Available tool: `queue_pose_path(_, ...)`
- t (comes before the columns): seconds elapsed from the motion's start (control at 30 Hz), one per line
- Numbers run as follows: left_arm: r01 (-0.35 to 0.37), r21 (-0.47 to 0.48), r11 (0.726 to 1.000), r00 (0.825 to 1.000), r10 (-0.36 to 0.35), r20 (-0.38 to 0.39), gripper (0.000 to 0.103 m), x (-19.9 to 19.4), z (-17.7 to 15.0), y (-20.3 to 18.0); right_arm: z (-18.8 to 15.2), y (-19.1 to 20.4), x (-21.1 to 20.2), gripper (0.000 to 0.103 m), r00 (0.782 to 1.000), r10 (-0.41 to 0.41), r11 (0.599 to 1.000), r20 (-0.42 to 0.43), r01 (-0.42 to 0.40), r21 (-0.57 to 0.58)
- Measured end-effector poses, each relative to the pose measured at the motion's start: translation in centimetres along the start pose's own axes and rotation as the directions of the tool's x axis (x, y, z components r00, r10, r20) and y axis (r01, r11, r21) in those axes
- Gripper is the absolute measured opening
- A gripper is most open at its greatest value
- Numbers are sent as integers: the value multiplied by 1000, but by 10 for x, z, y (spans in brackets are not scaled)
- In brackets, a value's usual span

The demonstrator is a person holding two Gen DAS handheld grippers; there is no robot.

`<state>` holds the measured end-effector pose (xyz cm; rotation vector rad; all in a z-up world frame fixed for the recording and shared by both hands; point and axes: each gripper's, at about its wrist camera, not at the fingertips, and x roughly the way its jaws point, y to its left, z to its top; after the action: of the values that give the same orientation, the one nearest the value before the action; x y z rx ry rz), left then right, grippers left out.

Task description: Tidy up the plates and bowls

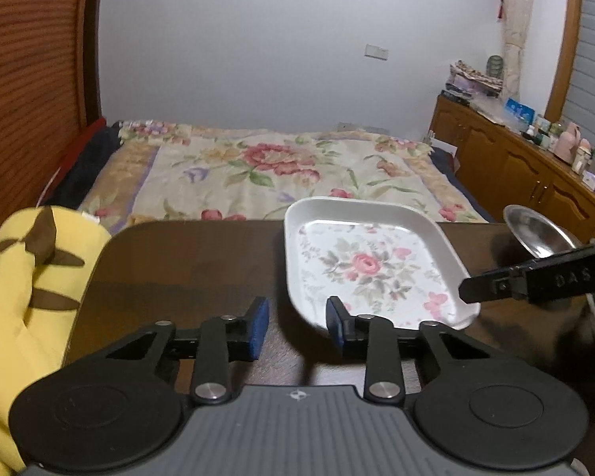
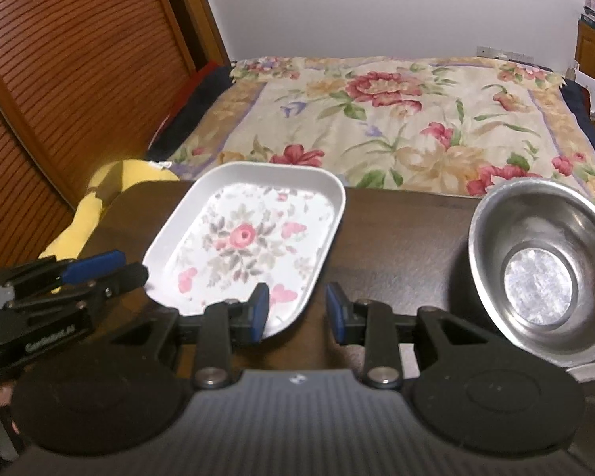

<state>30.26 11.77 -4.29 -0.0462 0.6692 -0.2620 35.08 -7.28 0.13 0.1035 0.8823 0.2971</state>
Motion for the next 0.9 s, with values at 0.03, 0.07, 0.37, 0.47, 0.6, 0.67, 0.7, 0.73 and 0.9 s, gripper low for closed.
queue_pose_path(0.03,7,-10,1000,1000,-7,2,32,1,-1,2,-1,1,1,33,1000,-1,1000,-6,1,-3)
queue_pose_path(0.07,13,-19,1000,1000,-13,-1,32,4,0,3,-1,1,3,33,1000,-3,1000,-14,3,-6)
queue_pose_path(0.37,27,-56,998,999,-30,-38,15,17,4,7,0,3,14,25,998,-30,999,-49,29,-18)
queue_pose_path(0.47,25,-45,999,999,-27,-43,15,17,3,5,1,4,16,20,998,-28,999,-61,26,-28)
queue_pose_path(0.6,36,-51,998,998,-39,-50,15,15,2,9,-1,7,17,20,998,-29,999,-61,26,-48)
queue_pose_path(0.67,33,-51,998,998,-36,-50,14,13,1,10,-1,8,17,20,998,-23,999,-61,20,-49)
queue_pose_path(0.7,31,-53,998,998,-34,-50,14,12,0,11,-2,8,17,19,998,-19,999,-61,16,-49)
queue_pose_path(0.73,28,-56,998,998,-31,-50,13,10,-1,12,-2,9,17,18,998,-16,999,-60,13,-51)
queue_pose_path(0.9,62,-99,993,997,-65,-29,14,-7,-3,17,-6,8,11,14,999,10,999,-54,-12,-40)
